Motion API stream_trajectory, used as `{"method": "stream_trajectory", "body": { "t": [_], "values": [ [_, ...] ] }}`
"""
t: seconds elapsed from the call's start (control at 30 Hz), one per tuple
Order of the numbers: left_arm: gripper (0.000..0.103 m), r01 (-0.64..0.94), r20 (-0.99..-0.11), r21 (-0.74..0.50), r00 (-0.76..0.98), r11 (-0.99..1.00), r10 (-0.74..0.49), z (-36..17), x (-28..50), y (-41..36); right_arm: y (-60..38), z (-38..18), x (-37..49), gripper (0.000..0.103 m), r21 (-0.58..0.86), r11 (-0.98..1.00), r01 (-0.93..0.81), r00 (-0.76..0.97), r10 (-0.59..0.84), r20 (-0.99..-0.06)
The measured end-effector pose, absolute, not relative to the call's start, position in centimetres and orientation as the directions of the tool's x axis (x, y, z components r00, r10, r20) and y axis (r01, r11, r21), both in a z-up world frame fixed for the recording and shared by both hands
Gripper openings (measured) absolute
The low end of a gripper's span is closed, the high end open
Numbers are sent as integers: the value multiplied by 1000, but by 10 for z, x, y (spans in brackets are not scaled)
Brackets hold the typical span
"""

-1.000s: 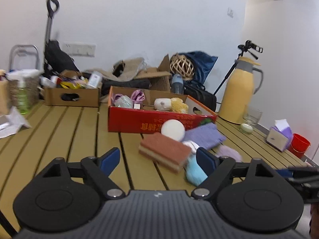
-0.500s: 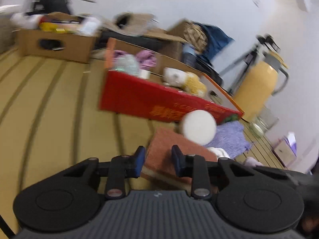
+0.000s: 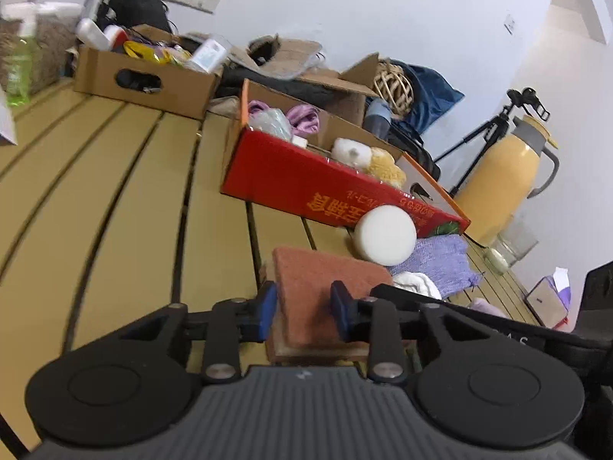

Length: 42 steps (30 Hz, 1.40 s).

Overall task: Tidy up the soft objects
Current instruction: 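Grasp the brown-red scouring pad with both grippers, then carry the scouring pad into the box and open both grippers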

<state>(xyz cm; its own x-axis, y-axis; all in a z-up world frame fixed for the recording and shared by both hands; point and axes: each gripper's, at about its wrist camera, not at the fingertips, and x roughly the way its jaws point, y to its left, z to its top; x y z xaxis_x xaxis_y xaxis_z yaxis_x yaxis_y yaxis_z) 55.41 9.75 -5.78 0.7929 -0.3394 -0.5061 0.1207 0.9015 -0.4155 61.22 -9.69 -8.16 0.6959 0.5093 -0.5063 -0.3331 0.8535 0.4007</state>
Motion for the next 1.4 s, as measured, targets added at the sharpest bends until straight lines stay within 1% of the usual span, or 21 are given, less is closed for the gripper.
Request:
{"method": "stream_trajectory", "body": {
  "t": [0.03, 0.17, 0.27, 0.4, 0.47, 0.57, 0.63, 0.7, 0.77, 0.83, 0.93, 1.07, 1.1, 1.17, 1.23, 1.27, 1.33, 1.4],
  "values": [
    [31, 118, -490, -413, 807, 903, -330, -51, 544, 98, -96, -79, 609, 26, 395, 854, -340, 696, 510, -505],
    [31, 126, -433, -411, 845, 903, -315, -27, 510, 96, -95, -54, 577, 26, 370, 842, -392, 730, 529, -432],
    [31, 119, -428, -407, 851, 906, -304, -20, 495, 89, -100, -43, 557, 26, 371, 832, -411, 741, 543, -395],
    [31, 137, -406, -398, 861, 907, -308, -8, 489, 75, -111, -34, 542, 25, 379, 828, -414, 747, 547, -378],
    [31, 158, -394, -381, 863, 911, -315, 2, 498, 66, -118, -28, 538, 25, 381, 829, -409, 760, 541, -360],
    [31, 199, -372, -368, 864, 908, -340, 27, 533, 49, -131, -12, 548, 25, 360, 842, -402, 783, 520, -340],
    [31, 239, -358, -365, 856, 900, -373, 44, 568, 31, -144, 3, 568, 25, 353, 847, -398, 797, 510, -325],
    [30, 256, -378, -374, 835, 891, -399, 52, 616, 9, -161, 21, 600, 25, 339, 862, -377, 815, 483, -321],
    [30, 243, -427, -409, 801, 880, -420, 50, 664, -8, -182, 33, 643, 25, 357, 870, -340, 815, 462, -350],
    [30, 197, -471, -456, 774, 868, -423, 38, 709, -21, -201, 35, 688, 21, 373, 880, -293, 804, 438, -402],
    [30, 175, -523, -444, 746, 879, -413, 16, 750, -42, -221, 20, 751, 22, 378, 898, -224, 768, 402, -498],
    [30, 167, -599, -448, 673, 878, -434, -17, 783, -59, -222, -5, 794, 22, 276, 947, -164, 730, 304, -612],
    [30, 174, -608, -442, 662, 880, -437, -22, 786, -64, -220, -11, 797, 24, 249, 957, -150, 722, 278, -634],
    [30, 188, -628, -416, 648, 890, -431, -31, 788, -71, -219, -19, 803, 30, 207, 969, -132, 709, 238, -664],
    [31, 193, -640, -404, 639, 894, -427, -37, 790, -74, -219, -25, 806, 27, 171, 976, -133, 699, 215, -682],
    [32, 197, -644, -400, 635, 895, -427, -37, 791, -75, -218, -27, 807, 27, 151, 980, -130, 698, 199, -688],
    [38, 208, -655, -378, 628, 902, -420, -34, 785, -73, -219, -26, 806, 33, 156, 978, -137, 699, 207, -684],
    [38, 221, -649, -357, 640, 907, -411, -23, 777, -69, -220, -17, 798, 34, 158, 977, -143, 707, 213, -675]
  ]
}}
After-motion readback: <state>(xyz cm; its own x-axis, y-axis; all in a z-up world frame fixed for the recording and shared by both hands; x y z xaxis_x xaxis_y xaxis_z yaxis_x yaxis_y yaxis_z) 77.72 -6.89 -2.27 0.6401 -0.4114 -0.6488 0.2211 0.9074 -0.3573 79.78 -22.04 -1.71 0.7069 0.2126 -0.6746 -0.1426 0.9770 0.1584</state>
